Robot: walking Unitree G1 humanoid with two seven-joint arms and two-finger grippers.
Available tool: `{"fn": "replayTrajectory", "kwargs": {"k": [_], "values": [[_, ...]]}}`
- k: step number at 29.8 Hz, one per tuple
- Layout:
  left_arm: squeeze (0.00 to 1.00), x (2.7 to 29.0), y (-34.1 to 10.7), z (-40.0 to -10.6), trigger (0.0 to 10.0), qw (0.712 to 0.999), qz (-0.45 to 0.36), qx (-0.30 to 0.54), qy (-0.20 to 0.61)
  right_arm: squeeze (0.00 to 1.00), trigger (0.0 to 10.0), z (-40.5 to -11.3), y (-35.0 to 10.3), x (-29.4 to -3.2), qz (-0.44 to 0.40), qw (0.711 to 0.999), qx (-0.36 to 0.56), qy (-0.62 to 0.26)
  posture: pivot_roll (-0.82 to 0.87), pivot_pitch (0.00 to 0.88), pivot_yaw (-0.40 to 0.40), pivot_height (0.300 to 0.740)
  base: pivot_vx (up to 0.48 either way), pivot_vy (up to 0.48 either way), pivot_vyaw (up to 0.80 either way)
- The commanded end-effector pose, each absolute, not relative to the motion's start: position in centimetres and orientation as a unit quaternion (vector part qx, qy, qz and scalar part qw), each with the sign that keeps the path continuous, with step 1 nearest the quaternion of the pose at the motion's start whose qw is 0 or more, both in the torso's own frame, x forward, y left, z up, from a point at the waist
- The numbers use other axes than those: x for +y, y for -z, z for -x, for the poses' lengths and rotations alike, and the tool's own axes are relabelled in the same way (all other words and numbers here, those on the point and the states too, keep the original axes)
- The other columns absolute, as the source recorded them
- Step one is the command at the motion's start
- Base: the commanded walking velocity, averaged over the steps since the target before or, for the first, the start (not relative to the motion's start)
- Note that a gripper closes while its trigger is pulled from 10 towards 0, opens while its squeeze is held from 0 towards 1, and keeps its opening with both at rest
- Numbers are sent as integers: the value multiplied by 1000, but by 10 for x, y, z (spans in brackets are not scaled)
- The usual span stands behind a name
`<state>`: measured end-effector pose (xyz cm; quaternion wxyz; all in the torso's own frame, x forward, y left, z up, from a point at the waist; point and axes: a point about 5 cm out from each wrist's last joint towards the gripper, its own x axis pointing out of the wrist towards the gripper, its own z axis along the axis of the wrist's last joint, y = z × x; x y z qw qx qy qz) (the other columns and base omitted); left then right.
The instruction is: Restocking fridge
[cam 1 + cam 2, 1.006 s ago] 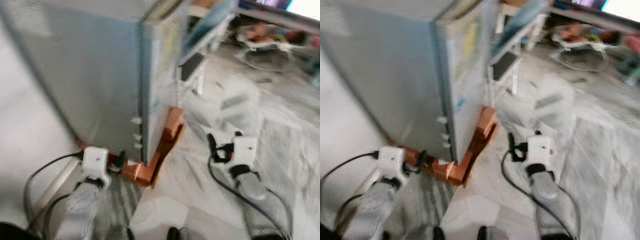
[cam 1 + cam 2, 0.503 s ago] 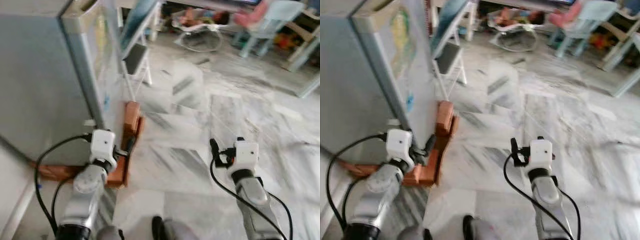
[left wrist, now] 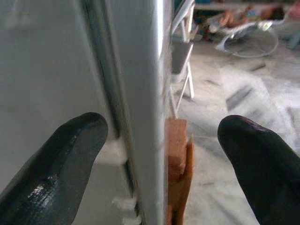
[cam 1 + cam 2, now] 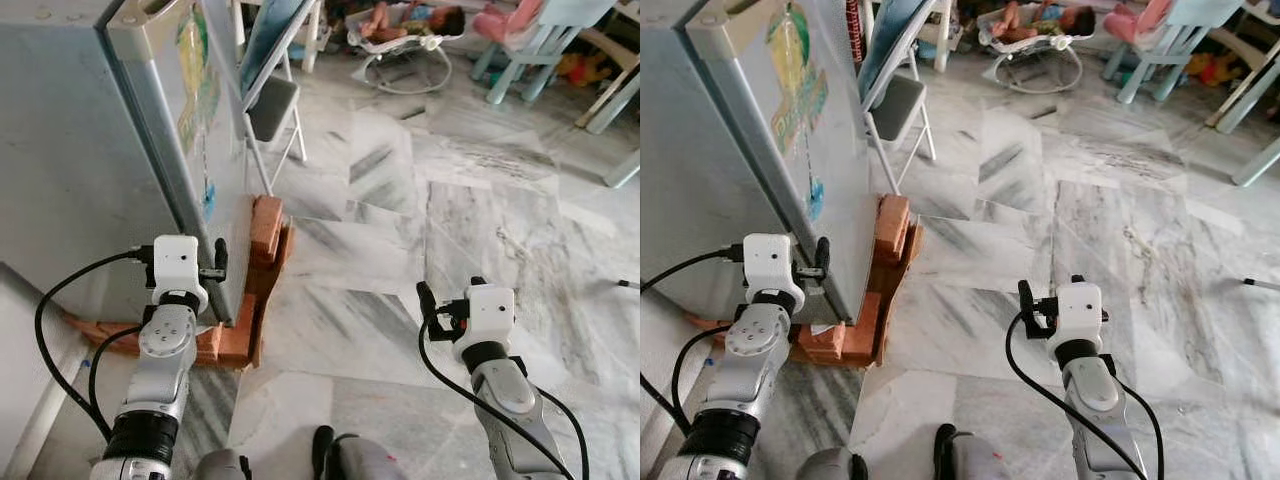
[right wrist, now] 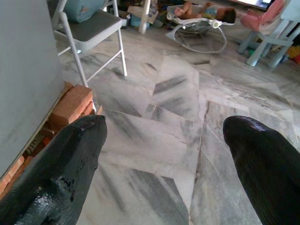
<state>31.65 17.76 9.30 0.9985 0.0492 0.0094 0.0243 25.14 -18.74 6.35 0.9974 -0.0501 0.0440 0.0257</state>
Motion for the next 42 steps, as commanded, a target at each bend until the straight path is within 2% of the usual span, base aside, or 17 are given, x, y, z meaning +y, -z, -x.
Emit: {"fn": "replayTrajectory", "kwargs": {"k": [1,10,20,30,42], "values": [[0,169,-96,-322,10000,999,-39,2,-4,0,10000,-247,-62,-191,62,996,53,-26,85,158,-87,740,0,0,0],[0,161,-101,-334,10000,999,-46,-5,0,0,10000,-246,-61,-192,64,996,55,-26,82,156,-88,740,0,0,0],[0,171,-99,-339,10000,998,-57,1,-34,0,10000,-245,-60,-192,65,996,57,-28,74,147,-82,740,0,0,0],[0,161,-110,-350,10000,999,-46,-17,-15,0,10000,-245,-55,-183,64,995,71,-40,71,147,-81,740,0,0,0],[0,168,-81,-321,10000,998,-57,13,-13,0,10000,-244,-54,-179,46,995,76,-43,84,148,-76,740,0,0,0]]}}
